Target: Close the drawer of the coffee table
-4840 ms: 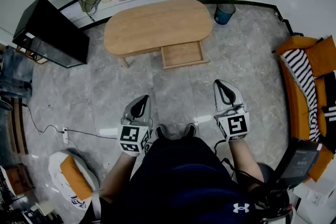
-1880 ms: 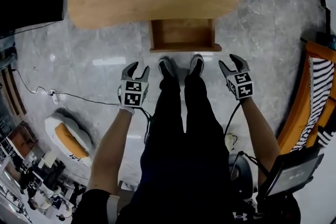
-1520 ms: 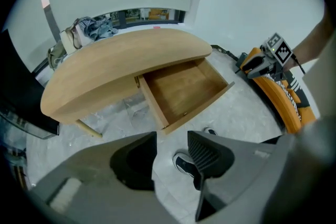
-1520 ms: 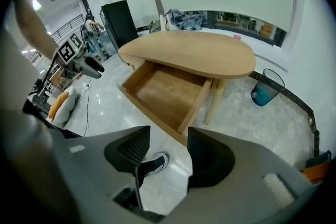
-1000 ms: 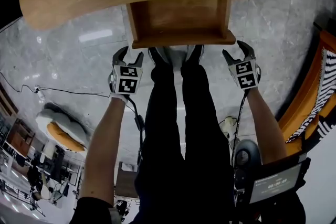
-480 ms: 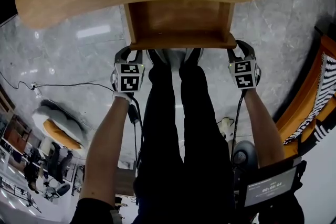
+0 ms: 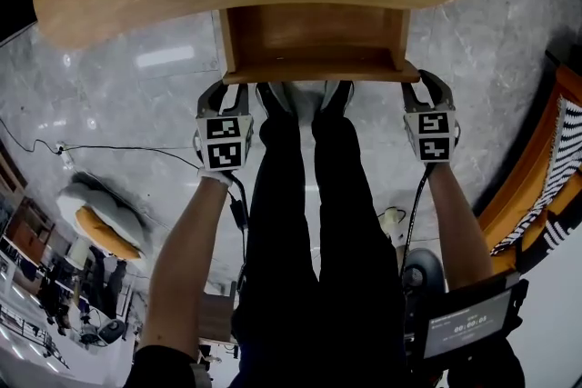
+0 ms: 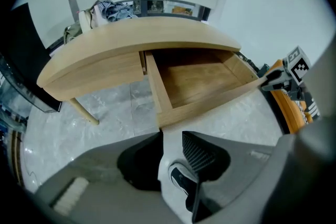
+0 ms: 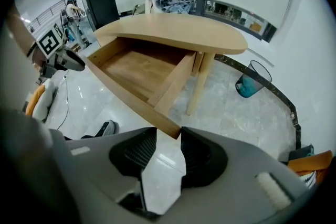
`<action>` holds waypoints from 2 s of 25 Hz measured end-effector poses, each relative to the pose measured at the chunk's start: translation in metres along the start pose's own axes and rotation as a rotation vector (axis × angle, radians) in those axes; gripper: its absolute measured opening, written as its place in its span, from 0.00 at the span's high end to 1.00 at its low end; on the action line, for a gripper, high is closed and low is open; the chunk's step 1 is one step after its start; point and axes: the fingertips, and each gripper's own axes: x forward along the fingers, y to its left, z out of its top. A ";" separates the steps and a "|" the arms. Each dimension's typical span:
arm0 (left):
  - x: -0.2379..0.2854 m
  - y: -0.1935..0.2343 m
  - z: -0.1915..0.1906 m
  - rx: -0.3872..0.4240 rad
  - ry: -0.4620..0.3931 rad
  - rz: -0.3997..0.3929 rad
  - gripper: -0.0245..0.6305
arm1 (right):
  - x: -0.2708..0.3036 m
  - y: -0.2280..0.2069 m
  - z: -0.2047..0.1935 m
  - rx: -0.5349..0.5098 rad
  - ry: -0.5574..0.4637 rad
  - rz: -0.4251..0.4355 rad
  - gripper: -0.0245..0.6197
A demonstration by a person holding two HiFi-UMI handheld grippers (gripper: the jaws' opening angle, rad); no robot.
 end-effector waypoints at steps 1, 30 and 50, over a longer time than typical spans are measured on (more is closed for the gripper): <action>-0.002 -0.002 0.010 0.001 -0.024 -0.008 0.78 | -0.001 -0.003 0.005 0.007 -0.006 0.000 0.74; -0.006 -0.028 0.043 -0.533 -0.178 -0.304 0.66 | -0.009 0.032 0.031 0.851 -0.262 0.403 0.60; -0.010 -0.007 0.101 -0.864 -0.352 -0.467 0.63 | -0.006 0.004 0.086 1.209 -0.469 0.464 0.66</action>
